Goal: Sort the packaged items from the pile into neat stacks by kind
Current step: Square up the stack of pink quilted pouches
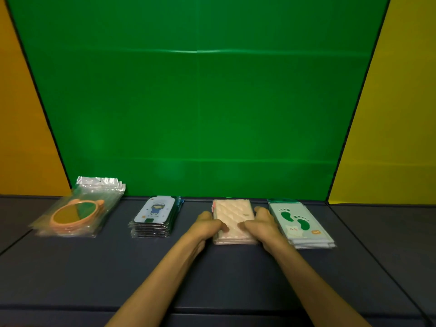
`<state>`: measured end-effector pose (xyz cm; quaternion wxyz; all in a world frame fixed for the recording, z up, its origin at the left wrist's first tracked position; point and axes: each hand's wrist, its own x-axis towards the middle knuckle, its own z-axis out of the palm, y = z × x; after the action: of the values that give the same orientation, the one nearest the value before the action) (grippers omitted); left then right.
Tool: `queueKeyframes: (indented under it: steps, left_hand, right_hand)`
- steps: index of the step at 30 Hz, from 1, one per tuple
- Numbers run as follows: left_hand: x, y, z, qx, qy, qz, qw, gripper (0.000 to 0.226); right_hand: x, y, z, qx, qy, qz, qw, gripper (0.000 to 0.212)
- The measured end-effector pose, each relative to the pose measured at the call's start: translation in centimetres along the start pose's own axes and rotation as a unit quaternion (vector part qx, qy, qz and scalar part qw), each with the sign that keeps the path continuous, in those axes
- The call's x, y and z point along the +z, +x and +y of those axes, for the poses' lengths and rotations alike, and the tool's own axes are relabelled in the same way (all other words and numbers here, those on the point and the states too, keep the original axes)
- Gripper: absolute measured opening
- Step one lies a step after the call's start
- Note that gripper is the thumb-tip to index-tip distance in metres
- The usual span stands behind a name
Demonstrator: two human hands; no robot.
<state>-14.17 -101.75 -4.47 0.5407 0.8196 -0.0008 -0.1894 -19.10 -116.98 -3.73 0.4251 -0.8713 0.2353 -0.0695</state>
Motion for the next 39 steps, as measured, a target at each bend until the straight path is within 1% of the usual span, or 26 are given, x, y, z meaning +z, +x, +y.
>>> queueKeyframes:
  steps: [1, 3, 6, 9, 13, 16, 18, 20, 23, 27, 30, 32, 34, 36, 39]
  left_hand:
    - [-0.2, 0.1, -0.1, 0.004, -0.012, 0.001, 1.000, 0.031]
    - [-0.8, 0.5, -0.2, 0.027, -0.032, 0.006, 0.999, 0.037]
    - [-1.8, 1.0, -0.8, 0.072, -0.047, 0.016, 0.996, 0.056]
    - [-2.6, 1.2, -1.5, 0.157, 0.008, 0.042, 0.987, 0.069]
    - [-3.1, 0.5, -2.0, 0.266, 0.070, 0.071, 0.959, 0.080]
    - [-3.3, 0.2, -2.7, 0.308, 0.072, 0.075, 0.946, 0.082]
    - [-3.3, 0.2, -3.0, 0.313, 0.061, 0.072, 0.945, 0.078]
    - [-3.3, 0.4, -3.2, 0.314, 0.047, 0.069, 0.946, 0.073]
    - [-3.1, 0.6, -3.2, 0.306, 0.004, 0.060, 0.950, 0.068]
    - [-2.2, 0.3, -3.3, 0.326, -0.015, 0.019, 0.945, 0.076]
    - [-2.2, 0.8, -3.6, 0.323, -0.017, -0.009, 0.946, 0.076]
    - [-2.3, 1.1, -3.6, 0.318, -0.014, -0.003, 0.948, 0.078]
    - [-2.0, 1.1, -3.5, 0.313, -0.011, 0.014, 0.949, 0.076]
    - [-1.7, 1.1, -3.4, 0.312, 0.003, 0.019, 0.950, 0.072]
    - [-1.8, 2.0, -3.6, 0.302, 0.036, 0.025, 0.952, 0.055]
  right_hand:
    - [0.3, 0.1, -0.1, -0.001, 0.022, 0.003, 1.000, 0.050]
    - [1.0, 0.7, -0.1, -0.014, 0.064, 0.010, 0.998, 0.056]
    - [1.9, 1.3, -0.2, -0.065, 0.092, 0.026, 0.993, 0.066]
    - [2.2, 0.5, -1.1, -0.110, 0.105, 0.048, 0.987, 0.070]
    - [2.3, -0.5, -2.3, -0.159, 0.093, 0.070, 0.980, 0.073]
    - [2.7, -0.8, -2.1, -0.190, 0.089, 0.081, 0.975, 0.072]
    - [3.0, -0.8, -1.5, -0.198, 0.102, 0.076, 0.972, 0.073]
    - [3.1, -0.8, -0.9, -0.204, 0.141, 0.065, 0.967, 0.075]
    - [3.4, -0.9, -0.2, -0.220, 0.167, 0.038, 0.960, 0.079]
    - [4.7, -1.2, 0.3, -0.221, 0.183, -0.012, 0.958, 0.089]
    - [5.0, -0.5, 0.6, -0.213, 0.198, -0.023, 0.957, 0.087]
    - [5.0, 0.0, 0.8, -0.202, 0.204, -0.020, 0.958, 0.087]
    - [5.2, 0.2, 0.9, -0.196, 0.209, -0.013, 0.958, 0.082]
    - [5.3, 0.5, 0.9, -0.186, 0.210, -0.001, 0.960, 0.067]
    - [5.3, 0.6, 0.9, -0.180, 0.192, 0.005, 0.965, 0.045]
